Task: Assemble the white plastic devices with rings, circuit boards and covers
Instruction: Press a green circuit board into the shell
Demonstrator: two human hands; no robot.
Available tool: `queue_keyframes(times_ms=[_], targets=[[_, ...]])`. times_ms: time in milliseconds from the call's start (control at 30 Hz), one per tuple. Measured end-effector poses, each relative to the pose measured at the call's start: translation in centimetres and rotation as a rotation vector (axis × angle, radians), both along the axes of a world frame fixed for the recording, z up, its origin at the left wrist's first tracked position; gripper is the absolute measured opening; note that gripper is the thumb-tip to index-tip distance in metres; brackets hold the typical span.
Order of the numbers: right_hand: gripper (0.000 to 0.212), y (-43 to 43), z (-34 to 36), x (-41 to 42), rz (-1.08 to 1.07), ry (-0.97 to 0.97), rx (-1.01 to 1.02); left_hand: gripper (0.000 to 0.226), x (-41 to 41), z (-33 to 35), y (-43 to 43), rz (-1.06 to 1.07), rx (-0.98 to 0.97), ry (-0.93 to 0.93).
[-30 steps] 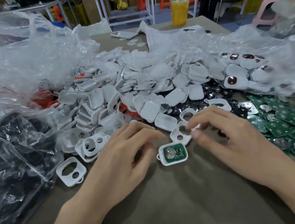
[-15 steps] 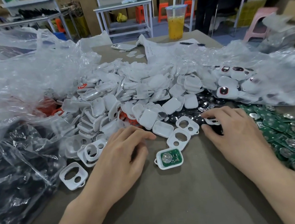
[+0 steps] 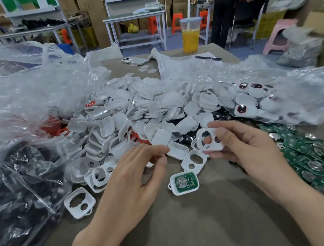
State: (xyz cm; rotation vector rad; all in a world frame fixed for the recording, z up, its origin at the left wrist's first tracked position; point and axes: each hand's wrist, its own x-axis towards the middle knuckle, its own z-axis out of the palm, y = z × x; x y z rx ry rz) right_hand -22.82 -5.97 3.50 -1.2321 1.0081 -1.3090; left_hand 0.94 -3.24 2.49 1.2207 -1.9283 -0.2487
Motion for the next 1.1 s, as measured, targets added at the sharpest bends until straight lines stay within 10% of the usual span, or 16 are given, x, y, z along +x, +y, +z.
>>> queue_keyframes(times_ms=[367,700,1100], targets=[[0.064,0.2,0.5,1.2,0.226,-0.160,0.157,0.028,-1.2,-0.3,-0.1,-0.111,0.156,0.185],[0.036,0.3,0.3,0.8,0.391,-0.317,0.226,0.016,-1.5,0.5,0.0,-0.224,0.388,0.572],[0.028,0.0,-0.1,0.7,0.202,-0.076,0.090,0.009,-1.4,0.9,0.1,-0.156,0.365,0.572]])
